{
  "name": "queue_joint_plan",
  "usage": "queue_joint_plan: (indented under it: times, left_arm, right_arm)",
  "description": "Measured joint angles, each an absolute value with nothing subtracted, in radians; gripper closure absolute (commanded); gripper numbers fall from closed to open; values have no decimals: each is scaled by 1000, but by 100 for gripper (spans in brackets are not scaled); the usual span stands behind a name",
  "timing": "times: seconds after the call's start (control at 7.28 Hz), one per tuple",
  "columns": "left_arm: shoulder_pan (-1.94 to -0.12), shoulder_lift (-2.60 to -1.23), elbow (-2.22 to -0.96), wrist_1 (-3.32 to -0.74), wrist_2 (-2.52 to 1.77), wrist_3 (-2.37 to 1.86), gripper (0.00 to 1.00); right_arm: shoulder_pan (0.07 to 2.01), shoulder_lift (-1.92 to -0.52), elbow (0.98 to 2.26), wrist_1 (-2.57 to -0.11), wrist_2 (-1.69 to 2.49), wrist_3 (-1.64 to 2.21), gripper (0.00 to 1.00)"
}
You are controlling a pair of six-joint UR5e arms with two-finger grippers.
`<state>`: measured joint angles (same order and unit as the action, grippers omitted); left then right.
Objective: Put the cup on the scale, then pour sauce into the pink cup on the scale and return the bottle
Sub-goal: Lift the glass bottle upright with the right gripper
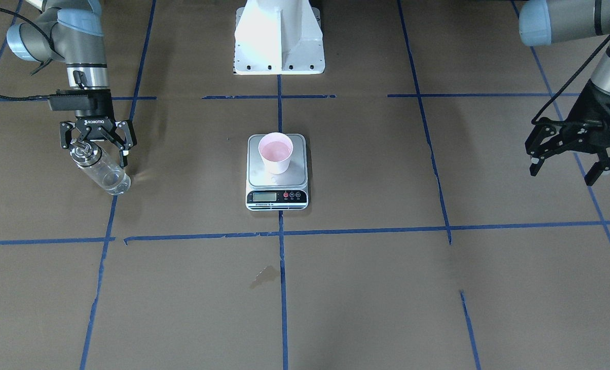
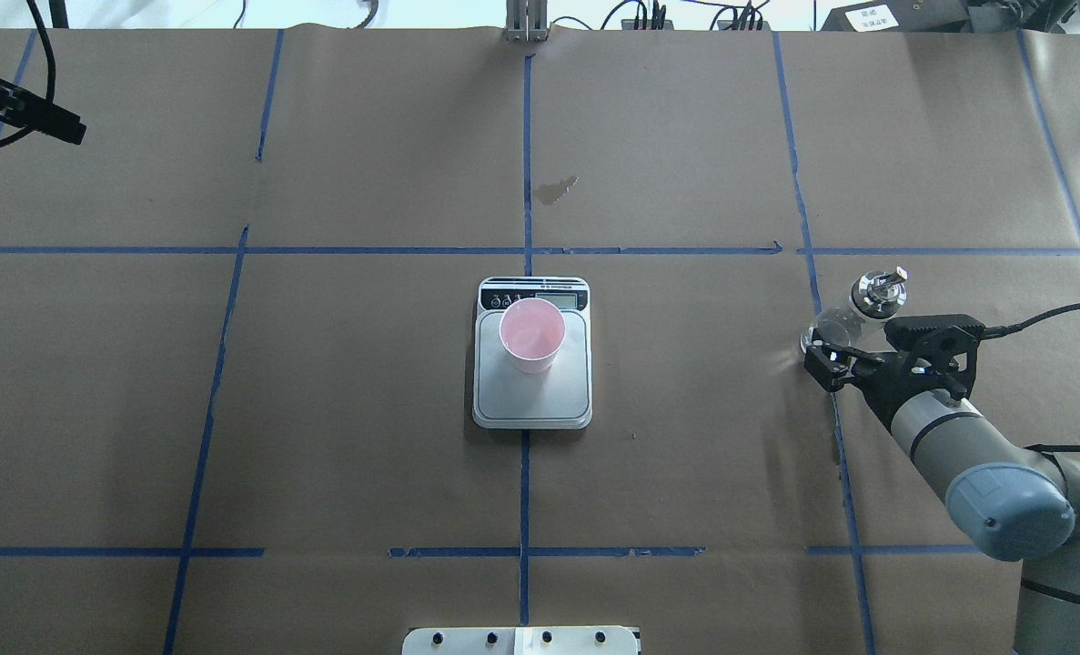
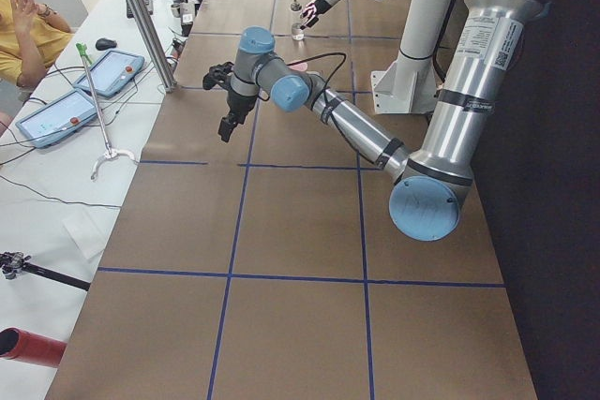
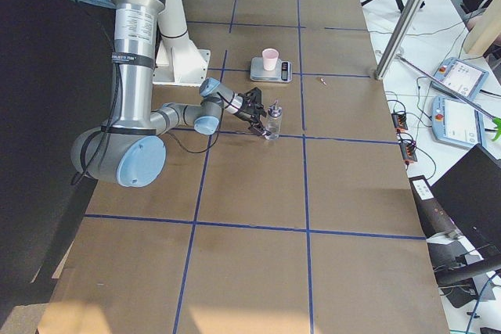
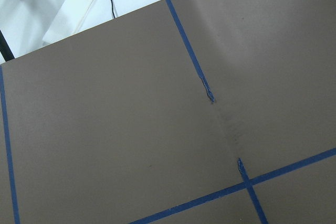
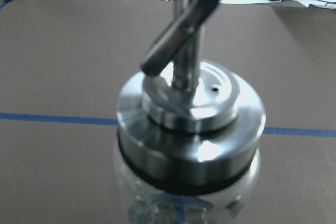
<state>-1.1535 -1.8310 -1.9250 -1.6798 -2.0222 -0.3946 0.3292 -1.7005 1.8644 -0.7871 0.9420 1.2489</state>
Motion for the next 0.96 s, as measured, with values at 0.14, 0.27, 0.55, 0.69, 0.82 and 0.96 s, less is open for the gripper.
queue_joint_plan:
  times: [0.14,0.27,0.55,0.69,0.82,0.96]
  left_arm:
    - [-1154,-1830,-1927,-1680,-2022,-395,5]
    - [-1155,-1829,-1928,-1679,-2022,-396,5]
    - [-1155,-1830,-1928,-1676,-2022,-396,5]
    - [-1156,-1830,-1927,-1673,-2021,-396,5]
    - [-1156,-1831,-1927,-1670,-2021,-396,5]
    - [-1156,-1832,-1928,-1667,-2020,-396,5]
  right_arm:
    - [328,-1694,1863,-787,925,1247,0]
    - [328,-1683,1862,-787,909,1245,0]
    - [328,-1673,1857,-782,888,1248,0]
    - [328,-1671,1846,-779,877,1250,0]
    - [327,-1663,1827,-772,866,1250,0]
    - [327,-1651,1808,-758,860,1249,0]
